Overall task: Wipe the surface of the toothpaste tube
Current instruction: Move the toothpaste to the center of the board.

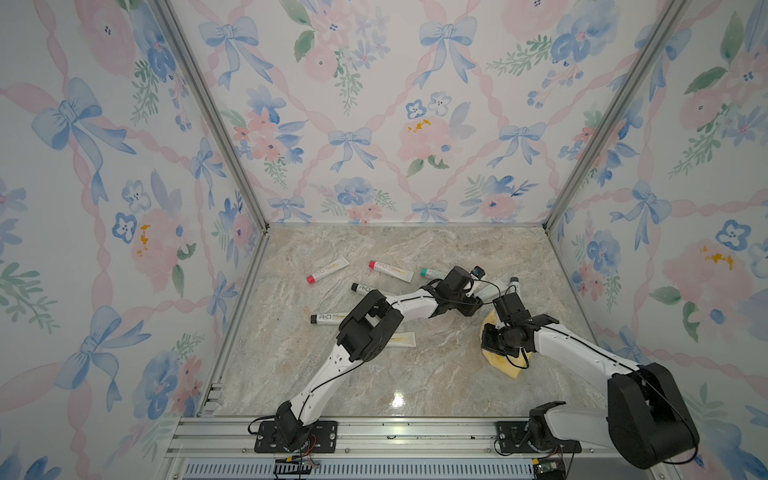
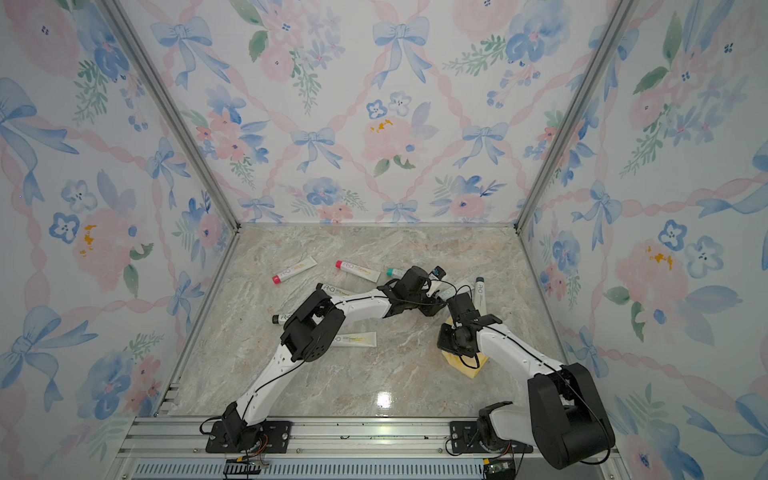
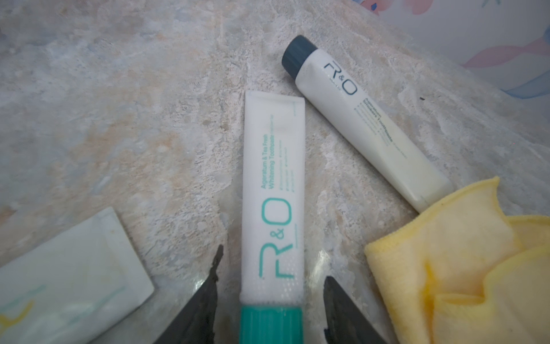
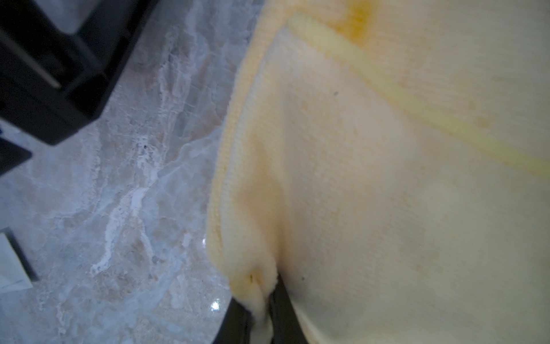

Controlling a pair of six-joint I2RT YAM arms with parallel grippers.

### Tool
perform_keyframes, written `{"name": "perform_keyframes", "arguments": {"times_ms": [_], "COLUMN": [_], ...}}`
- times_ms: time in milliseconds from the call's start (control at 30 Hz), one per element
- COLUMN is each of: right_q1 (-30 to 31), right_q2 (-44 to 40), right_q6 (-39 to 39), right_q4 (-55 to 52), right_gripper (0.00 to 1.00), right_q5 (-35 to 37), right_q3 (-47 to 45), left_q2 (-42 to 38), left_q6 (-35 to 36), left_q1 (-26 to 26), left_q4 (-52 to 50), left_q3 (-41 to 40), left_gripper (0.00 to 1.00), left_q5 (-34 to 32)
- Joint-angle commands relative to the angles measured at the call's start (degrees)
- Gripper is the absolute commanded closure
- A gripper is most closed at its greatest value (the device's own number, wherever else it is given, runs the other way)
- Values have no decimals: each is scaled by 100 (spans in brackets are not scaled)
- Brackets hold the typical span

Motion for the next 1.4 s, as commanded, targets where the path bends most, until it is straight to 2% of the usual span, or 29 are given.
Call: {"name": "perform_keyframes", "arguments": {"times_ms": [0, 200, 300, 700, 1067, 1367], "right_q1": [17, -52, -82, -150, -242, -290], "right_q2": [-146, -403, -504, -616, -713, -773], "right_q6": [-75, -138, -168, -165, -218, -230], "right_q4": [-187, -443, -533, -480, -524, -542], "right_gripper": [87, 87, 87, 87, 87, 87], "right_q5": [-48, -12, -8, -8, -3, -12], "right_q3": [144, 378, 462, 293, 214, 178], "left_q2": [-548, -1204, -1292, -833, -372, -192], "left_q6": [-27, -8, -32, -185, -211, -214], "left_q1": [58, 217, 414, 1249, 1615, 1671], "left_q4": [-241, -246, -256, -263, -269, -286], "left_q3": [-352, -791, -860, -516, -105, -70], "left_gripper": [37, 32, 31, 29, 26, 26], "left_q5": [-188, -405, -484, -386, 69, 436]}}
